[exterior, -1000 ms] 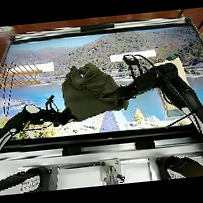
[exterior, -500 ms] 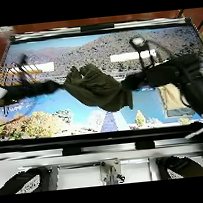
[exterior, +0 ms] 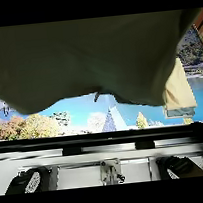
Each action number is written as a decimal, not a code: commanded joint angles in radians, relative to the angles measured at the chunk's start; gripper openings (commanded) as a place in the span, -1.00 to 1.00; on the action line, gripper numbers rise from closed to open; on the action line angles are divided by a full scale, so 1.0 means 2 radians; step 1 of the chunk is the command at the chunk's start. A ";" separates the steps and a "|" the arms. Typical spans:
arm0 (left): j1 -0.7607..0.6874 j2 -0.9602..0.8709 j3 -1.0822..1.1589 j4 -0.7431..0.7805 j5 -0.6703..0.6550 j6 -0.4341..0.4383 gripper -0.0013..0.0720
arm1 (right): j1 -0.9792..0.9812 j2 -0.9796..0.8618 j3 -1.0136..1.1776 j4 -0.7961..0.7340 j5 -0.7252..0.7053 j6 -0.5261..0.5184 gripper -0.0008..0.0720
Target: Fold the shirts.
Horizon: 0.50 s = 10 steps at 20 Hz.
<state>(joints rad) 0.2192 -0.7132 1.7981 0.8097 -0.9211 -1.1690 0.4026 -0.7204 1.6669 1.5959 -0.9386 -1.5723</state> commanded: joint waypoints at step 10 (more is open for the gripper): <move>0.025 0.013 -0.096 0.148 -0.135 -0.071 -0.87 | 0.000 -0.071 0.020 -0.043 -0.042 -0.004 -0.82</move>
<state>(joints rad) 0.2672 -0.6884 1.7058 1.0801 -1.1629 -1.3006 0.4026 -0.7799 1.7046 1.5650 -1.0225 -1.5684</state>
